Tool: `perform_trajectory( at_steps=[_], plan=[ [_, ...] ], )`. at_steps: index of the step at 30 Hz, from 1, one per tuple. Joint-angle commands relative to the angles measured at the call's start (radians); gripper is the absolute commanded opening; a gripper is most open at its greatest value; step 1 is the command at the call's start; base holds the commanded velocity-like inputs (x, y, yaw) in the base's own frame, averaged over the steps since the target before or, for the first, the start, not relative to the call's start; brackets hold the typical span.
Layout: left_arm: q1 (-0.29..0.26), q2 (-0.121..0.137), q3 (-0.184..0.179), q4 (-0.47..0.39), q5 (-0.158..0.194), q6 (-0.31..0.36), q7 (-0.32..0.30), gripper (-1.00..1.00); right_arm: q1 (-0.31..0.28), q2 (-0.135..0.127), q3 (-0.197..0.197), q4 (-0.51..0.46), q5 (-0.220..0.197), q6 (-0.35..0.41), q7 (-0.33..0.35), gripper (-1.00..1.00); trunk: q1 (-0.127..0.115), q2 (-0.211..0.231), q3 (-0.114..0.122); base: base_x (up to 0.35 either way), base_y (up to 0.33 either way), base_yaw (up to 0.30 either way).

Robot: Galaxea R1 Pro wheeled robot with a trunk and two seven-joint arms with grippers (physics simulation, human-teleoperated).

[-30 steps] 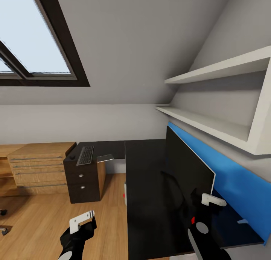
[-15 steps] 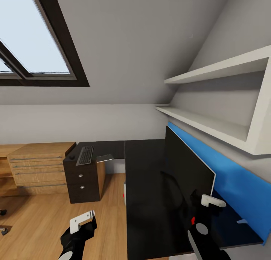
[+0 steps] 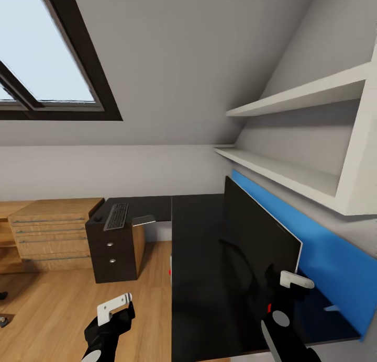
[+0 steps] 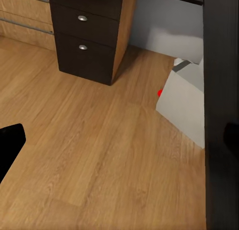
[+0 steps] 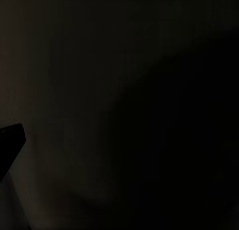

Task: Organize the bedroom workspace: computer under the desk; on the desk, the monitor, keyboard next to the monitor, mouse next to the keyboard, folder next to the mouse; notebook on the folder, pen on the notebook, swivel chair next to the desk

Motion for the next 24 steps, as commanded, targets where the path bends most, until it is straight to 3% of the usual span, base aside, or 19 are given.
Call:
perform_trajectory(
  at_steps=[1,16,24],
  plan=[
    [0.0,0.0,-0.001,-0.002,0.006,0.003,0.006,1.0,0.0,0.001,-0.003,0.001,0.009,0.0,-0.002,1.0,0.0,0.0,0.0,0.0,-0.113,0.0],
    [0.0,0.0,-0.001,-0.001,0.006,0.003,0.006,1.0,0.0,0.001,-0.003,0.001,0.009,0.0,-0.002,1.0,0.0,0.0,0.0,-0.008,-0.015,0.0],
    [0.0,0.0,-0.001,-0.001,0.006,0.003,0.006,1.0,0.0,0.001,-0.002,0.001,0.009,0.0,-0.002,1.0,0.0,0.0,0.0,-0.287,0.0,0.0]
  ],
)
